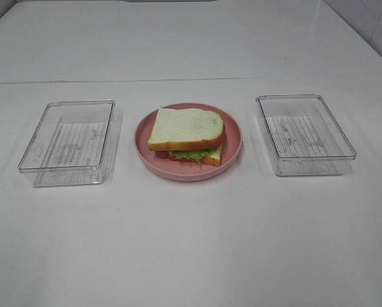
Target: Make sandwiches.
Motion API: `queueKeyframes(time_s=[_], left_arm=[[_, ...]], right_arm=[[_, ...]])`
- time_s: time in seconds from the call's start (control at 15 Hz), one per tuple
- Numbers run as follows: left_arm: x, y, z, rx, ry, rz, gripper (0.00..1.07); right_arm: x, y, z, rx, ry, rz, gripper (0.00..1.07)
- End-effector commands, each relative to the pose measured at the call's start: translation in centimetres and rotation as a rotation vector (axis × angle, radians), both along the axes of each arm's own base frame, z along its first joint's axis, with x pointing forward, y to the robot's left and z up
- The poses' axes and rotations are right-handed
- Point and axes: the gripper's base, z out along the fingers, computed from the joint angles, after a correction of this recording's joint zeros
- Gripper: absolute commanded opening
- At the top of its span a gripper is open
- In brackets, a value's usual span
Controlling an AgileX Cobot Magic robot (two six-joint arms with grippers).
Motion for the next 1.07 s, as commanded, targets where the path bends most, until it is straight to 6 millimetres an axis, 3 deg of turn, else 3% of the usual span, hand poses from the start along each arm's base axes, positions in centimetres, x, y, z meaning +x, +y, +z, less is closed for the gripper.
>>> queueKeyframes(time_s=[0.07,0.27,0.4,0.6,1.07], left_arm=[[-0.3,0.0,0.0,-0.016,-0.027,-0.001,0.94],[-0.3,0.0,0.0,-0.016,-0.027,-0.001,0.94],[-0.3,0.0,0.0,-0.016,-0.027,-0.002,0.94],[-0.3,0.0,0.0,-0.017,-0.026,-0.002,0.94],[-0.3,0.0,0.0,-0.017,-0.026,-0.002,0.94]], right_arm=[[-3.9,-1.2,-2.5,-0.018,-0.030,0.047,0.76],[-7.0,-2.2,-4.1,0.001,-0.157,0.076,0.76],[-9.0,-2.9,-3.3,0.060,-0.396,0.059,0.76],[-10.3,-3.4,-3.6,0.097,-0.556,0.041,0.76],[-10.6,-3.6,-3.6,0.099,-0.582,0.038,0.76]])
